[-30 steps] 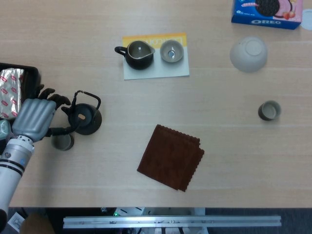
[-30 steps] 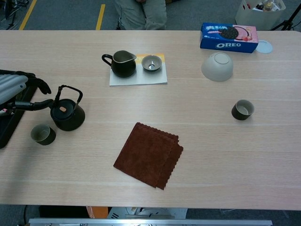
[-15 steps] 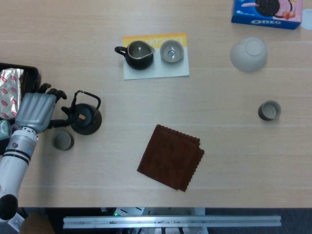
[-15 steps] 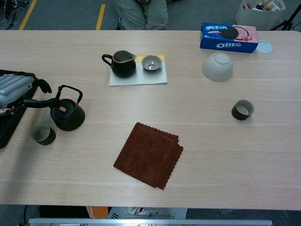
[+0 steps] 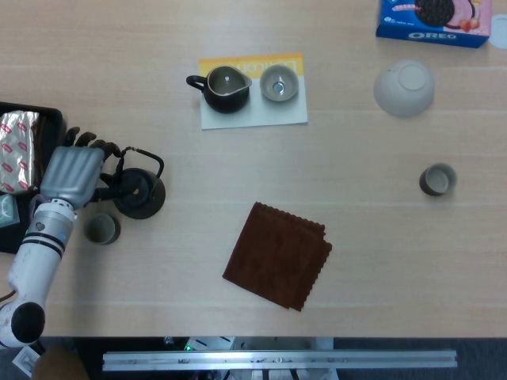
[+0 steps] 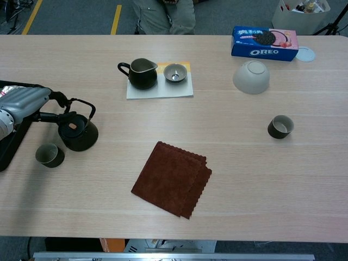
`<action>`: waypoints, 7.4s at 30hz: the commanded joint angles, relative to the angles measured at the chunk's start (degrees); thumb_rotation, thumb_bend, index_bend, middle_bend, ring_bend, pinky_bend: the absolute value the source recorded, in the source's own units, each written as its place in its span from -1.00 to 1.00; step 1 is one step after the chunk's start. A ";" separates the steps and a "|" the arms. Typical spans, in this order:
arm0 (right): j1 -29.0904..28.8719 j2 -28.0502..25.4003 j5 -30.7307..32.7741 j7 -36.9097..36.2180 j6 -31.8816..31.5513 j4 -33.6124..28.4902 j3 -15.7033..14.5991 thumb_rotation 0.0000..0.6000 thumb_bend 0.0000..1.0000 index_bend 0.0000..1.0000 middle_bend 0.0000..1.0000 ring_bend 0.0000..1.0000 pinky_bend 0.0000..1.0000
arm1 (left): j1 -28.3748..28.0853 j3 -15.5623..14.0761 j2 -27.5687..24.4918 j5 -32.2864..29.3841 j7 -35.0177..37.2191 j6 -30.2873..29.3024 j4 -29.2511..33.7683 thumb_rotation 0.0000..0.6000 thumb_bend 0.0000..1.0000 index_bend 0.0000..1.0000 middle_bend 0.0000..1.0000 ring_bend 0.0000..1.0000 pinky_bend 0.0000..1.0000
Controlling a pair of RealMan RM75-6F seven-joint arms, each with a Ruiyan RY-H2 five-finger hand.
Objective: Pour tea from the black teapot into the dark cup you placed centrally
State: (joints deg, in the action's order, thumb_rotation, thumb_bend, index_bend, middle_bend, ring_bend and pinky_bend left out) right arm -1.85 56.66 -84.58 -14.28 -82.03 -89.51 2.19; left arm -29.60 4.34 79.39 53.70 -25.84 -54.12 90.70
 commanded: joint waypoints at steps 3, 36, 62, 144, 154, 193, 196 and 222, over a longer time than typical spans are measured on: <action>-0.10 0.19 0.06 -0.28 0.11 0.36 0.06 1.00 -0.76 -0.56 -0.69 -0.97 -0.74 | -0.96 -0.12 -0.08 -0.73 0.09 0.79 2.08 -0.59 -0.59 -0.45 -0.45 -0.73 -0.92; -0.17 0.69 -1.00 -1.36 -0.45 1.20 0.07 1.00 -0.76 -0.56 -0.69 -0.97 -0.74 | 3.54 -8.34 -3.96 16.64 2.51 -8.43 15.71 1.00 -0.59 -0.95 -0.73 -0.83 -0.92; 0.65 0.60 -0.26 -2.23 -1.16 1.83 0.15 1.00 -0.76 -0.56 -0.69 -0.97 -0.74 | 2.71 -6.16 3.78 12.63 -0.30 -6.80 8.45 1.00 -0.59 -1.00 -1.00 -1.00 -0.98; 1.73 0.45 -0.85 -4.34 -2.46 2.27 0.26 1.00 -0.76 -0.56 -0.69 -0.97 -0.74 | -2.03 -0.43 -8.42 8.51 -3.25 -4.31 16.89 -0.04 -0.61 -0.84 -0.83 -0.94 -0.98; 1.95 0.48 -0.64 -4.57 -2.26 2.54 0.03 1.00 -0.76 -0.56 -0.69 -0.97 -0.74 | -2.87 -3.30 -6.15 11.80 1.71 0.11 14.71 -0.74 -0.70 -0.67 -0.75 -0.94 -0.98; 2.61 0.25 -0.60 -4.81 -2.50 2.54 -0.20 1.00 -0.76 -0.56 -0.69 -0.97 -0.74 | -1.54 -9.50 -4.07 17.16 2.21 -0.38 8.74 -0.68 -0.70 -0.60 -0.63 -0.97 -1.00; 2.59 0.27 -0.69 -4.76 -2.55 2.46 -0.18 1.00 -0.76 -0.56 -0.69 -0.97 -0.74 | -1.13 -10.10 -5.05 17.95 2.28 -0.75 9.50 -0.68 -0.70 -0.60 -0.62 -0.97 -1.00; 1.70 0.35 -1.35 -4.36 -2.31 1.95 0.21 1.00 -0.76 -0.56 -0.69 -0.97 -0.74 | 2.40 -9.14 -9.95 17.46 3.07 -6.18 12.95 -0.46 -0.70 -0.59 -0.61 -0.86 -1.00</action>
State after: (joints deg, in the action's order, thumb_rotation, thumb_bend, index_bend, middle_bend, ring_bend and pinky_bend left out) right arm -0.15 57.00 -85.92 -18.64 -84.34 -87.55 2.39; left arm -27.56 -5.12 69.61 71.53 -22.39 -59.78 103.60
